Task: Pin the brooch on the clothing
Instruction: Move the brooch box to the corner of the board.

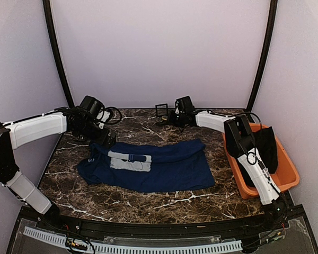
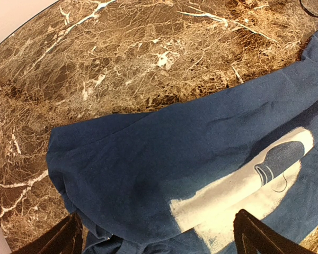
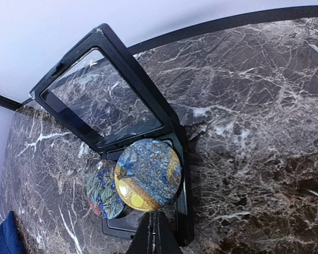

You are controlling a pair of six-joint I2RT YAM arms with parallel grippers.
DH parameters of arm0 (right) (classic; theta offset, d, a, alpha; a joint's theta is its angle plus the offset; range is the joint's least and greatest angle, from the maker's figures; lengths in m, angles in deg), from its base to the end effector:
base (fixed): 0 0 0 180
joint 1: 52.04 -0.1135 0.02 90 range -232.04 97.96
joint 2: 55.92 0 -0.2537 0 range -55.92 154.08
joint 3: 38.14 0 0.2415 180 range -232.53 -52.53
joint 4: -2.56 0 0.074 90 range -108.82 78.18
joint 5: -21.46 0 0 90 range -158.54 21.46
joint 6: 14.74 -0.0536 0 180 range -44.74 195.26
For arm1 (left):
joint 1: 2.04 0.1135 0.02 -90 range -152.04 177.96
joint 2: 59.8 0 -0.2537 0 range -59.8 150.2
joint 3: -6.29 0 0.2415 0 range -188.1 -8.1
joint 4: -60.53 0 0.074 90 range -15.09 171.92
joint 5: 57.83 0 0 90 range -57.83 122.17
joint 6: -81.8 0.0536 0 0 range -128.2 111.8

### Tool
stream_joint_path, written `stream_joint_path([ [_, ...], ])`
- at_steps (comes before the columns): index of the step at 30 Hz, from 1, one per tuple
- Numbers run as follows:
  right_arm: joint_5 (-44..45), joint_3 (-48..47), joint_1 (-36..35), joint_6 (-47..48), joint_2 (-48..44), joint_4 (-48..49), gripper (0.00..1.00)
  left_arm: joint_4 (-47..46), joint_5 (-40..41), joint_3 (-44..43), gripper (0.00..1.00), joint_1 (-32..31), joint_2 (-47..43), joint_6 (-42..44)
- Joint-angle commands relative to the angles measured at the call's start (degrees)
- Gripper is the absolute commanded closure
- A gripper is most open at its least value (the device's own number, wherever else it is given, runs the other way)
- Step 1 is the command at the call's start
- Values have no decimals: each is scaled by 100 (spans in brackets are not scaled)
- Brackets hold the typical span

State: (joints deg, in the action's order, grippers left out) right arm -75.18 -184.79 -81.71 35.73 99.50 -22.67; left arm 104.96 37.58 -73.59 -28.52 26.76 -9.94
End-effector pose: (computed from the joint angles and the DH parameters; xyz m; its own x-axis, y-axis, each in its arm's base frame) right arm 0.5138 0.2998 0.1111 -0.7407 0.3056 -0.5983 -0.1342 0.8053 0.5775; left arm 0.2928 -0.1402 0.2395 -0.7082 0.3190 -0.6298 0.3696 0.9276 0.0543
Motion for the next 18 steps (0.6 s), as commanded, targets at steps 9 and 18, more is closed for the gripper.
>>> stream_joint_path([
  [9,247,1803,-181,113,-1138,-135,97,76,22,9,1,-6,-39,-2],
  [18,646,2731,-361,428,-1903,181,95,63,-45,10,1,2,-69,-19],
])
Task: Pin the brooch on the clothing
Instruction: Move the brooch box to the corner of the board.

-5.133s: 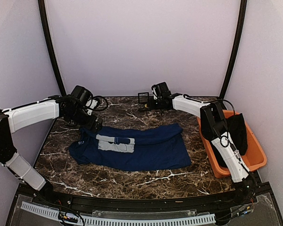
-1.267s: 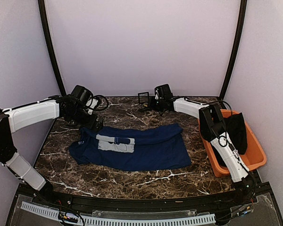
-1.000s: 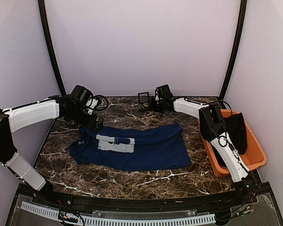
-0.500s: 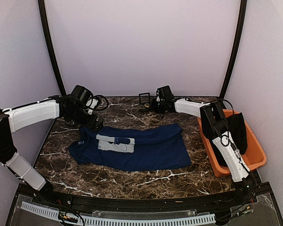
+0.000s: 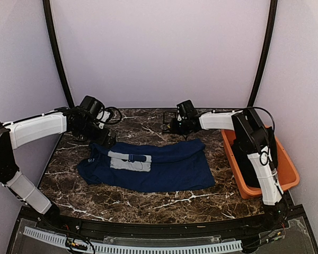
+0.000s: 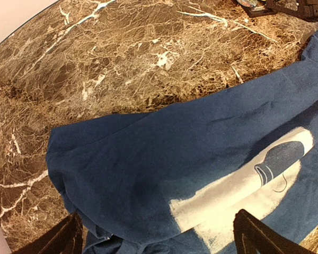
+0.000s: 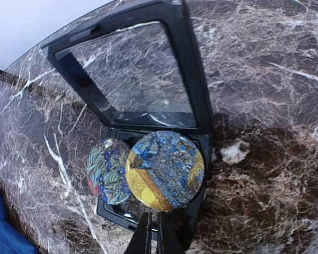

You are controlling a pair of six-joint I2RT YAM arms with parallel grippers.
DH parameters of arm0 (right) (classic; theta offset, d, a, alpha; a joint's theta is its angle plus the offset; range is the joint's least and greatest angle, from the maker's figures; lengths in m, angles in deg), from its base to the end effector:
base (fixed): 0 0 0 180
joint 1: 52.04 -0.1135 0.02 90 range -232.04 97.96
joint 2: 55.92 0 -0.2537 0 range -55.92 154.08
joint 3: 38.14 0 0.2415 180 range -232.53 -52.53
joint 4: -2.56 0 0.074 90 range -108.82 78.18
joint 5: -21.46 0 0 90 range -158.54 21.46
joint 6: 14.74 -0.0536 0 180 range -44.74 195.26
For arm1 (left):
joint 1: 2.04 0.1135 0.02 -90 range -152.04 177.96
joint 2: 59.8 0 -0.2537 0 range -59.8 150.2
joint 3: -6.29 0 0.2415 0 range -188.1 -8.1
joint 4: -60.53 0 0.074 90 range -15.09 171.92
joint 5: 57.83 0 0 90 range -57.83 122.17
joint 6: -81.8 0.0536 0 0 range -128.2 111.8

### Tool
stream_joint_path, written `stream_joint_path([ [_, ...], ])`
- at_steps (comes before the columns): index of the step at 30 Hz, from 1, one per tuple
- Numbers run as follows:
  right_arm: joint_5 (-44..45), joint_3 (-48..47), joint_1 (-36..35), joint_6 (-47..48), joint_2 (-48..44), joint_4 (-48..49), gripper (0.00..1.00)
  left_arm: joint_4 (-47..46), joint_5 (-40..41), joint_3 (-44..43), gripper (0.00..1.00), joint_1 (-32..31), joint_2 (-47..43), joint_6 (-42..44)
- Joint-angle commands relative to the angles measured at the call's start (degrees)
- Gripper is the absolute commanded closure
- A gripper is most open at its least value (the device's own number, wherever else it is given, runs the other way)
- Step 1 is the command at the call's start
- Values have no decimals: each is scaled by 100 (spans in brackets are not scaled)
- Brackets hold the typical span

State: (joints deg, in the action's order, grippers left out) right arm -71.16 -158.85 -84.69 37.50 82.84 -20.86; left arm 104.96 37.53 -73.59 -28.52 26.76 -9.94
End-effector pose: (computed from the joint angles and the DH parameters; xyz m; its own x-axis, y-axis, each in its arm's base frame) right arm 0.4499 0.2912 0.1215 -0.7885 0.2213 -0.5738 -0.1074 0.8691 0.4828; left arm 0.2928 -0.1403 0.2395 -0.7083 0.3190 -0.6297 0.3701 0.9274 0.0536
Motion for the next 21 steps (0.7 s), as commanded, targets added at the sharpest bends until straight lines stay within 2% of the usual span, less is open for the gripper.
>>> stream_joint_path([
  [1,244,101,-63,318,-284,-32,94,67,-50,10,1,2,-65,-24],
  [10,763,-386,-66,783,-532,-388,83,63,-57,15,1,2,-143,-28],
  [13,914,-571,-72,960,-468,-497,70,62,-66,18,1,-2,-164,-27],
  [15,969,-782,-74,1061,-326,-689,55,67,-70,19,1,-2,-174,-28],
  [17,988,-1013,-79,1138,-144,-852,44,64,-66,21,1,-3,-187,-28],
  [19,1012,-1183,-81,1188,-13,-971,38,62,-65,23,1,2,-198,-26],
  [21,1006,-1269,-83,1190,94,-1009,37,61,-55,27,1,0,-209,-28],
])
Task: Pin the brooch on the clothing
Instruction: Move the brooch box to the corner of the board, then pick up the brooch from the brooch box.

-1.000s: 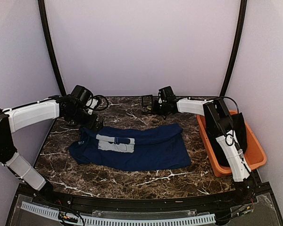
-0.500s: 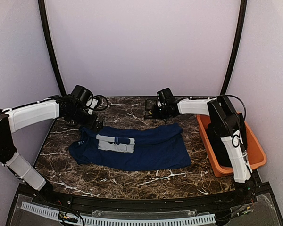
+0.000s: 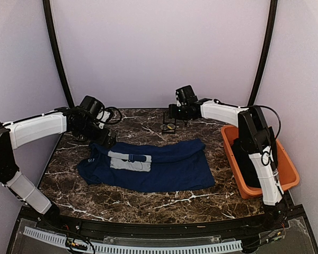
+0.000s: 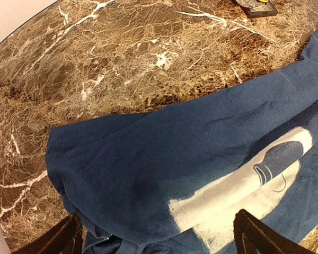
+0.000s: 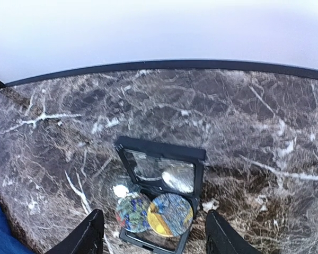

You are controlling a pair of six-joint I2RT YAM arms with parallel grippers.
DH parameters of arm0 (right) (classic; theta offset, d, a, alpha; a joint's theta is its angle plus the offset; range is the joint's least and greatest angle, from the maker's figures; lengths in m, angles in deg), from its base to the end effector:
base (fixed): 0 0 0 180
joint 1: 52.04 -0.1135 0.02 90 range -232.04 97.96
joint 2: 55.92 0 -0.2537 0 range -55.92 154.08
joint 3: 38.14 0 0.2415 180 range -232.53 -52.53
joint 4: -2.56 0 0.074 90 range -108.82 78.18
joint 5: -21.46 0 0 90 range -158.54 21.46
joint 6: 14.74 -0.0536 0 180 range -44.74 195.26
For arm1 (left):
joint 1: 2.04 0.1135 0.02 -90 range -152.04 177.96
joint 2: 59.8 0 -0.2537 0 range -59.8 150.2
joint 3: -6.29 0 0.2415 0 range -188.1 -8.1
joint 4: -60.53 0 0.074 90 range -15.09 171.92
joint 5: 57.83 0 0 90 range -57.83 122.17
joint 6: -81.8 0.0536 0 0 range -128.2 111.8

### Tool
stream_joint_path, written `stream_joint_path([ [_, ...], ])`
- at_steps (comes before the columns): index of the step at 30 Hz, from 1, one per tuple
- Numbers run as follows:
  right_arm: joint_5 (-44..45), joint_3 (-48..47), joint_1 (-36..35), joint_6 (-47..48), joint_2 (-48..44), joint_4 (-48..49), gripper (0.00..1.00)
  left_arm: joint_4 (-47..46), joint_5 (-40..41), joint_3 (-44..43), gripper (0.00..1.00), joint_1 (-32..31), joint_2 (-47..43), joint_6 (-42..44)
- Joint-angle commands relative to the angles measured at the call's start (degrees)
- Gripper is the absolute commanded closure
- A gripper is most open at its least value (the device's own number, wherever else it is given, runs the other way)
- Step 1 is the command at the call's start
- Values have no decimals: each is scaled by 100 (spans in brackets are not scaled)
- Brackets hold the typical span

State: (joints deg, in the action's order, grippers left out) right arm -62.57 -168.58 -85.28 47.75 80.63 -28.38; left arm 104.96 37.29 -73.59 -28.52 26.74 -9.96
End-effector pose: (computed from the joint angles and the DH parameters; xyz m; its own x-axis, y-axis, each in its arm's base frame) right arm 0.4596 0.2946 0.1856 -0.6667 0.1123 -0.7368 -0.1892 0.9307 0.3131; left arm 0.2927 -0.1404 0.2396 -0.7083 0.3186 -0.6299 0.3724 0.9267 0.0501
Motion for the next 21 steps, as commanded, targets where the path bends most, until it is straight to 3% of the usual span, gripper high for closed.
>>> stream_joint_path([
  [1,133,-346,-21,160,383,-270,36,63,-34,34,1,1,-208,-26],
  [21,-159,-425,27,3,798,-145,37,63,-61,37,1,2,-177,-22],
])
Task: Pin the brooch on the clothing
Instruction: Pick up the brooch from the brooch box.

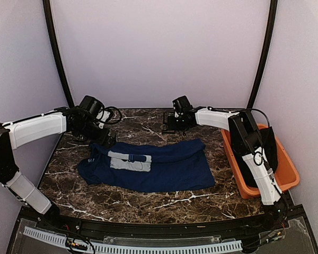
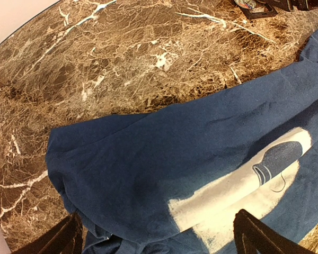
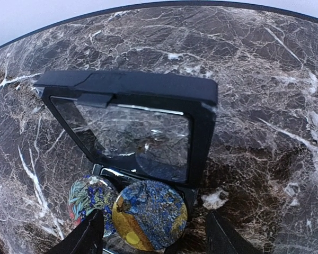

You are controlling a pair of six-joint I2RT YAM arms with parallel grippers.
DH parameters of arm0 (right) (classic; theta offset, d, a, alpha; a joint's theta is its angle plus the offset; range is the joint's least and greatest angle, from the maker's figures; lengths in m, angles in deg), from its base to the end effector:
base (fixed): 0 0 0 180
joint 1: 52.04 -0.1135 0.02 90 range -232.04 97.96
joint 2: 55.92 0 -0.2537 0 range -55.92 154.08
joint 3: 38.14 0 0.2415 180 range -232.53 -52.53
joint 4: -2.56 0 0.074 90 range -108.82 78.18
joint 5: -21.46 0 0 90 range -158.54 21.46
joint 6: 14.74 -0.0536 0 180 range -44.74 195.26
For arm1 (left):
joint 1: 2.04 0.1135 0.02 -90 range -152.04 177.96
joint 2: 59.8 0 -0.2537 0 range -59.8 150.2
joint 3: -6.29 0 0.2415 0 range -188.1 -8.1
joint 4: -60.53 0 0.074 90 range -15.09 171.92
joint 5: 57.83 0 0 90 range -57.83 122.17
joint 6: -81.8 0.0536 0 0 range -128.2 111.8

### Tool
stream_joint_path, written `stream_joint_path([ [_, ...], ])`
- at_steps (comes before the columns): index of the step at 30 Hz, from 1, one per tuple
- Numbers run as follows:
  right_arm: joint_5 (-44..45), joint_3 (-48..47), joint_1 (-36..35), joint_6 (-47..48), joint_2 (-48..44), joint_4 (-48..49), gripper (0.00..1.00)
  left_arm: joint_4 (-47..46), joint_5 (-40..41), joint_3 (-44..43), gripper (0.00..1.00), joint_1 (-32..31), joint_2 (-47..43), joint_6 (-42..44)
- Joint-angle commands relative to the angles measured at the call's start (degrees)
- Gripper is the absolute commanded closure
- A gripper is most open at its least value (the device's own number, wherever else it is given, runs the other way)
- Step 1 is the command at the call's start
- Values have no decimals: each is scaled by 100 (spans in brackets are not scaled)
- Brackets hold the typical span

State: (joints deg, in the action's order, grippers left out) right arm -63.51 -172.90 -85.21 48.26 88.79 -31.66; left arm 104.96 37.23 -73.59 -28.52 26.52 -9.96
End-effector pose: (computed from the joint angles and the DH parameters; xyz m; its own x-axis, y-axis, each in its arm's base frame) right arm 0.4682 0.3004 0.1296 -0.7432 0.0545 -0.6668 -0.1739 0.9467 0.2712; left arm 0.2922 -0.1403 0.2408 -0.7061 0.3176 -0.6329 0.3728 0.9266 0.0490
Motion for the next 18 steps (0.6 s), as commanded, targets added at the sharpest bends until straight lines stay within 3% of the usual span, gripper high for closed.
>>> stream_joint_path([
  [1,-62,-17,21,-36,-2,177,37,63,-51,37,1,-2,-150,-24],
  [18,-71,-193,109,-100,266,55,41,58,-57,37,1,2,-140,-26],
])
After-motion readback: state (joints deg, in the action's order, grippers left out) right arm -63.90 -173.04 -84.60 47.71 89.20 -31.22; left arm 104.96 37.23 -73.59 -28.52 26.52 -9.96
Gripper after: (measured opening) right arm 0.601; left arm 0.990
